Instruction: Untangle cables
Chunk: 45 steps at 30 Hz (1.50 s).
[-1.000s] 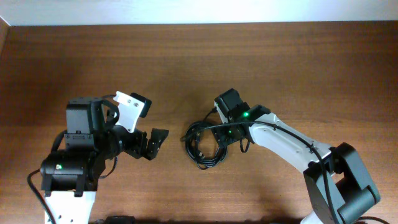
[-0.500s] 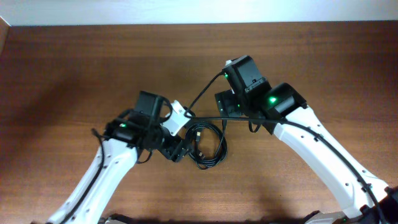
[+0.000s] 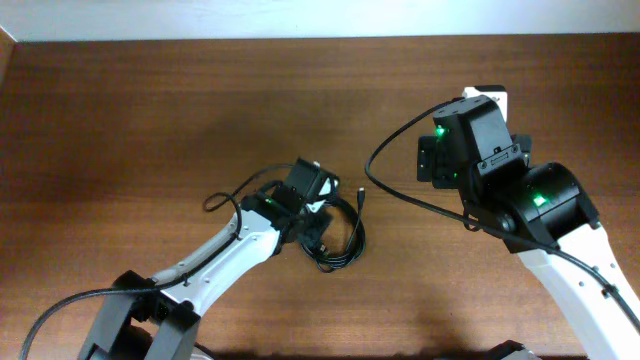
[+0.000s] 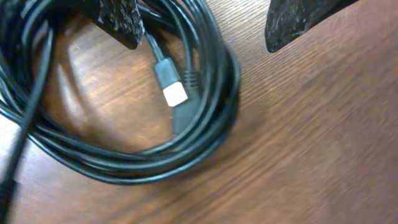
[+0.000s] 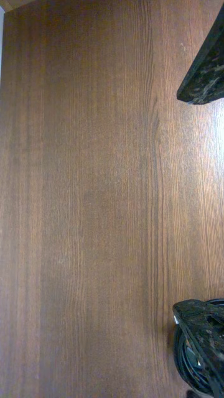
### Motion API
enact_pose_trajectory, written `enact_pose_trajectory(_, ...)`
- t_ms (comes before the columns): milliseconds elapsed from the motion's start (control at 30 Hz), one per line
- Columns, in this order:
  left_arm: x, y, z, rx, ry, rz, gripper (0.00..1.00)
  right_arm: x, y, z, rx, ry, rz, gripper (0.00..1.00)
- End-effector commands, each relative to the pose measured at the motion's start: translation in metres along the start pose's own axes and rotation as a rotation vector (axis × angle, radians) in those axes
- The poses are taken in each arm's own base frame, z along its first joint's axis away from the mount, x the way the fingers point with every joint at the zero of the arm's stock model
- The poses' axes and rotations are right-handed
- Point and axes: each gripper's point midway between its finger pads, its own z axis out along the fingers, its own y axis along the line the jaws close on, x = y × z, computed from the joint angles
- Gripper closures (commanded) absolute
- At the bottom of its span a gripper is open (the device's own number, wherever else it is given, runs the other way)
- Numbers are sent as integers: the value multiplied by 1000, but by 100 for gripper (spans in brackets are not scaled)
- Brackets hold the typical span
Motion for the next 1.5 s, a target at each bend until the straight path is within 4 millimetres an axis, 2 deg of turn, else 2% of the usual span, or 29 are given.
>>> enact_pose_trajectory(0, -3, 6, 3, -36, -11, -196, 36, 1, 2, 0, -16, 10, 10, 0)
enact_pose_trajectory(167, 20, -6, 37, -1, 103, -269, 37, 5, 3, 0, -21, 28, 4, 0)
enact_pose_trajectory(233, 19, -6, 38, 0, 98, -269, 38, 7, 2, 0, -20, 33, 1, 0)
enact_pose_trajectory(267, 19, -6, 38, 0, 98, -269, 42, 8, 2, 1, -18, 38, -2, 0)
enact_pose_trajectory(333, 18, -7, 38, 4, 97, -270, 92, 12, 1, 2, -13, 50, -8, 0)
enact_pose_trajectory(367, 18, -7, 38, 4, 97, -270, 96, 12, 1, 2, -12, 52, -8, 0)
enact_pose_trajectory(400, 17, -7, 37, 5, 94, -270, 100, 14, 1, 3, -11, 56, -11, 5)
enact_pose_trajectory(467, 11, -7, 36, 13, 84, -271, 100, 14, 1, 3, -9, 59, -12, 19)
enact_pose_trajectory(533, -7, -17, 20, 86, 50, -262, 100, 17, 2, 8, -2, 77, -21, 57)
enact_pose_trajectory(567, -21, -15, 0, 89, 15, -226, 100, 20, 4, 14, 5, 97, -31, 79)
enact_pose_trajectory(600, -49, -10, -38, 88, -69, -162, 100, 23, 7, 20, 10, 118, -41, 93)
enact_pose_trajectory(633, -66, -6, -68, 77, -142, -123, 100, 27, 12, 25, -3, 140, -47, 96)
enact_pose_trajectory(667, -79, 13, -104, -10, -242, -117, 100, 28, 14, 26, -11, 147, -48, 96)
enact_pose_trajectory(700, -83, 31, -129, -108, -308, -116, 100, 28, 14, 26, -11, 147, -48, 96)
enact_pose_trajectory(767, -86, 45, -162, -170, -390, -69, 100, 29, 16, 26, -21, 155, -49, 96)
enact_pose_trajectory(867, -85, 58, -202, -206, -490, -40, 100, 38, 35, 23, -135, 202, -42, 96)
enact_pose_trajectory(933, -81, 67, -202, -224, -478, -54, 100, 43, 91, 4, -511, 192, -331, 94)
enact_pose_trajectory(967, -78, 68, -198, -224, -458, -54, 100, 57, 131, -31, -859, 141, -573, 33)
enact_pose_trajectory(1000, -78, 68, -197, -224, -455, -53, 100, 67, 141, -50, -1004, 127, -651, 10)
enact_pose_trajectory(1033, -78, 68, -197, -224, -454, -53, 100, 73, 144, -57, -1055, 129, -682, 2)
enact_pose_trajectory(1100, -78, 67, -197, -220, -454, -52, 100, 83, 148, -64, -1126, 138, -739, 0)
enact_pose_trajectory(1133, -78, 66, -197, -213, -456, -51, 100, 88, 157, -61, -1148, 160, -753, 0)
enact_pose_trajectory(1200, -77, 66, -196, -213, -448, -50, 100, 101, 176, -37, -1135, 227, -785, 0)
enact_pose_trajectory(1233, -74, 66, -194, -212, -435, -48, 100, 101, 179, -21, -1088, 261, -757, 6)
enact_pose_trajectory(1300, -72, 65, -194, -211, -426, -47, 100, 92, 177, -2, -988, 249, -732, 8)
enact_pose_trajectory(1433, -72, 65, -194, -211, -427, -47, 100, 71, 181, 11, -908, 195, -633, 9)
enact_pose_trajectory(1467, -73, 65, -194, -211, -431, -48, 100, 58, 187, 12, -909, 152, -590, 9)
